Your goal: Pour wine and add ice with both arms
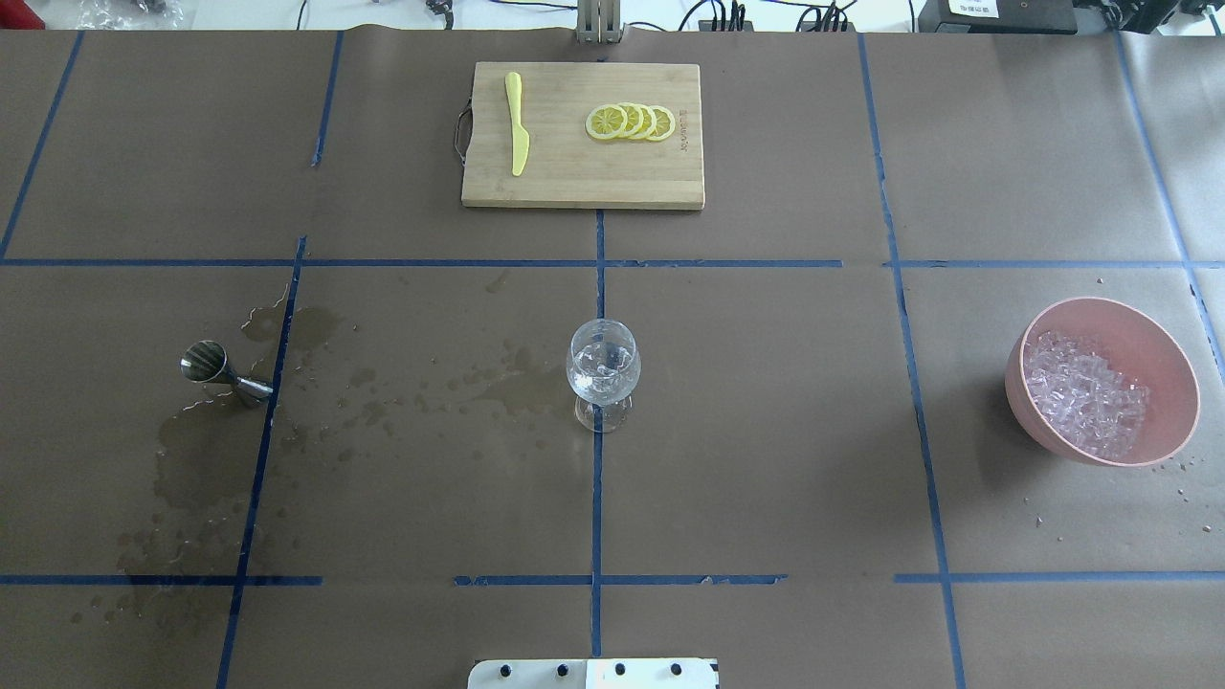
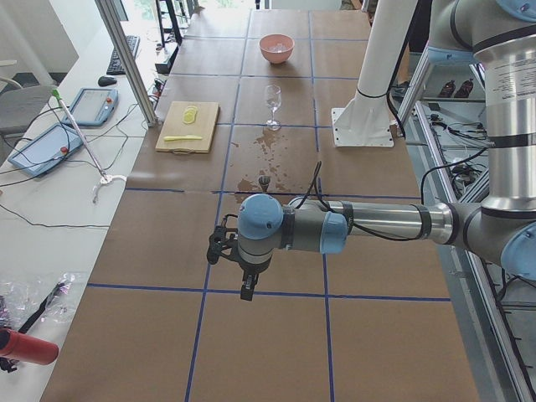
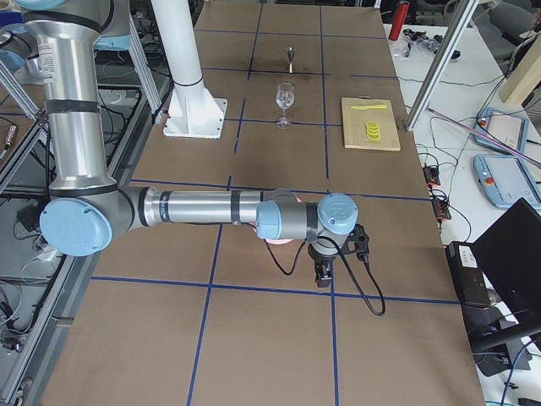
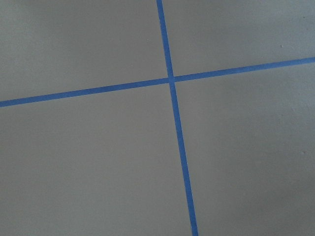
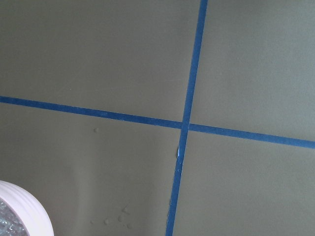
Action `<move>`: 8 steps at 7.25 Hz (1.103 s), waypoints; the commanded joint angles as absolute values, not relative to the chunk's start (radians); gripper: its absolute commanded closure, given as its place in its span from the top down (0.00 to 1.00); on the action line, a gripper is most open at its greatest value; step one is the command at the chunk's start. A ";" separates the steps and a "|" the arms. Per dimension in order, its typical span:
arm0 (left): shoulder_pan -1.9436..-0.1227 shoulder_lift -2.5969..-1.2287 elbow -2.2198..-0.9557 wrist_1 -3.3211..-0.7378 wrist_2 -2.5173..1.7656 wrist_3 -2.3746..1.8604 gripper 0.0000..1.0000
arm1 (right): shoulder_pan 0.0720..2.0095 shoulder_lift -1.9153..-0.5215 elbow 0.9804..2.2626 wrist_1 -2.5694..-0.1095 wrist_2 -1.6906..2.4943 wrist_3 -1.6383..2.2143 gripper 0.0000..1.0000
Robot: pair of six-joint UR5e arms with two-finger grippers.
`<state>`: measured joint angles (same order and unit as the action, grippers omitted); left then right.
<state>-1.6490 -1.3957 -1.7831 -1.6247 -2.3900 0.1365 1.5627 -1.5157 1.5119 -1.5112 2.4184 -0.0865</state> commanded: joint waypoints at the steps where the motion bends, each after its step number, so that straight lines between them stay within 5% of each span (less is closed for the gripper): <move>1: -1.649 -1.394 -1.782 -1.624 -2.390 0.137 1.00 | 1.569 -1.514 1.508 -1.500 2.418 -0.087 1.00; 8: -1.648 -1.394 -1.776 -1.626 -2.395 0.111 1.00 | 1.601 -1.526 1.522 -1.513 2.367 -0.083 1.00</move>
